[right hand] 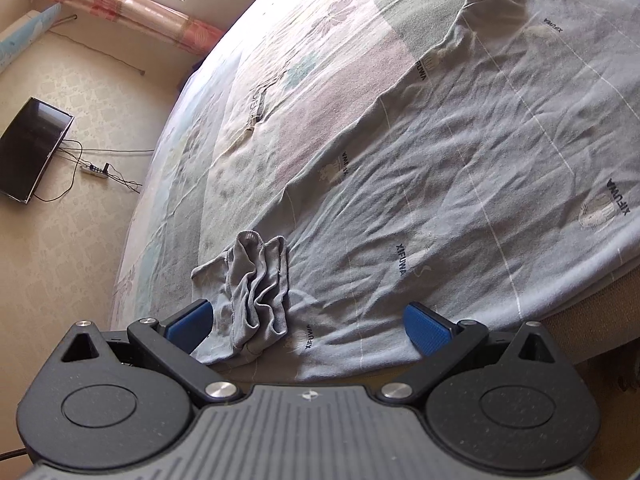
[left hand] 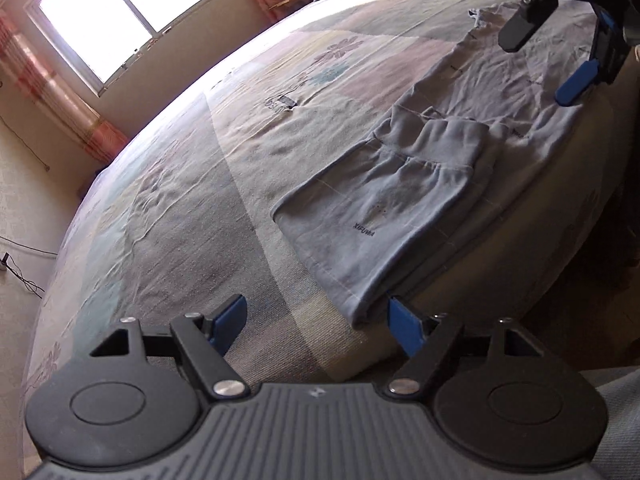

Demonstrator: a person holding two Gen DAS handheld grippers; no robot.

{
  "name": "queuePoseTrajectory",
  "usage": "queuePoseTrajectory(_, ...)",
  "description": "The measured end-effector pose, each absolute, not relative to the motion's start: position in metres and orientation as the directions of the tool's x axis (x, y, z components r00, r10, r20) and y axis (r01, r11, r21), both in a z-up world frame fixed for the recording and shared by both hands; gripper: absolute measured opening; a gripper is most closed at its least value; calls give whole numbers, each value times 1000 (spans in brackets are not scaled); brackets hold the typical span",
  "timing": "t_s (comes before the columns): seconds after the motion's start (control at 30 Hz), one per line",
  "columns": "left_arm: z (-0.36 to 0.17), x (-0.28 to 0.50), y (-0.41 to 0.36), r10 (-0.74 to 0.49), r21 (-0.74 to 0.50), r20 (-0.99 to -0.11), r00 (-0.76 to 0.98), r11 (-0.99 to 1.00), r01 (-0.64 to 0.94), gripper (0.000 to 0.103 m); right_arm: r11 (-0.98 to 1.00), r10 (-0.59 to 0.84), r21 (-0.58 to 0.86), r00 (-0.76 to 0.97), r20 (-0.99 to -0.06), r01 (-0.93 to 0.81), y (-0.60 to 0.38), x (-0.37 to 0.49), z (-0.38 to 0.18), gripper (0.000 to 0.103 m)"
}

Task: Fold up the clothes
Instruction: 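Press the folded sweatpants leg flat with the open left gripper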

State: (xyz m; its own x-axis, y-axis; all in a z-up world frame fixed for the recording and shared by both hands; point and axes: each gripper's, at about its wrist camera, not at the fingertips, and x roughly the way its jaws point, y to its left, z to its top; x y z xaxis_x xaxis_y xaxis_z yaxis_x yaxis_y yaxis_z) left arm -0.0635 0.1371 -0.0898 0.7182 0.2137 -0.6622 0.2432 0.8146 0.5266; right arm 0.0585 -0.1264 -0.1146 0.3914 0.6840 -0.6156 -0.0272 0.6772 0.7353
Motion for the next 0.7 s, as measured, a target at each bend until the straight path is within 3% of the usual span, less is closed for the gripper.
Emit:
queuePoseTrajectory(0.47, -106, -57, 114, 248, 724, -572, 782, 602, 338, 78, 663, 694, 748, 389, -606, -17, -128, 62, -117, 103)
queuePoseTrajectory(0.7, -103, -63, 119, 280, 730, -584, 762, 592, 342, 80, 661, 696, 750, 388, -605, -15, -127, 62, -118, 103)
